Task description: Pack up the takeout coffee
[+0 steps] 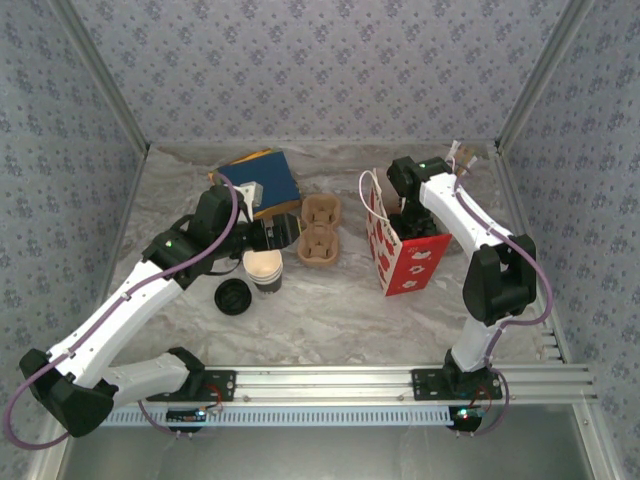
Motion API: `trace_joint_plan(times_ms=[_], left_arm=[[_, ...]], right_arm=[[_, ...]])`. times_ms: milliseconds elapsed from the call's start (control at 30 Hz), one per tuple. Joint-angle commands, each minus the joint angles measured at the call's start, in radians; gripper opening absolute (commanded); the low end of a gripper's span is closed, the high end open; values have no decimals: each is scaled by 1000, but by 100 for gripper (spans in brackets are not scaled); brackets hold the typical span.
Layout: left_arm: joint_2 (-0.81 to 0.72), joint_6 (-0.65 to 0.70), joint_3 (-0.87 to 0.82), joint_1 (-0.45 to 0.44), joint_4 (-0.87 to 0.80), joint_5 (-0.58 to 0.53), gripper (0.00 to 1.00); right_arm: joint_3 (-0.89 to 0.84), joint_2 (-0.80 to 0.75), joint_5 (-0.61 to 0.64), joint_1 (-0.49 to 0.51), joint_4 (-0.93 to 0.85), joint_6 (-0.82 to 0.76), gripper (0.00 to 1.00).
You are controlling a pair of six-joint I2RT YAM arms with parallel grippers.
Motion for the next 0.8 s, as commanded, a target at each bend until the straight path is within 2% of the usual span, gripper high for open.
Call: trace_joint_plan(times_ms=[0,767], left_arm=[[-9,-5,5,-5,-5,-12,100],[-11,-8,-1,-5,-7,-14,100]], right_arm=[[-13,34,-13,4,-56,4,72],[-46,46,-15,3,-20,5,72]])
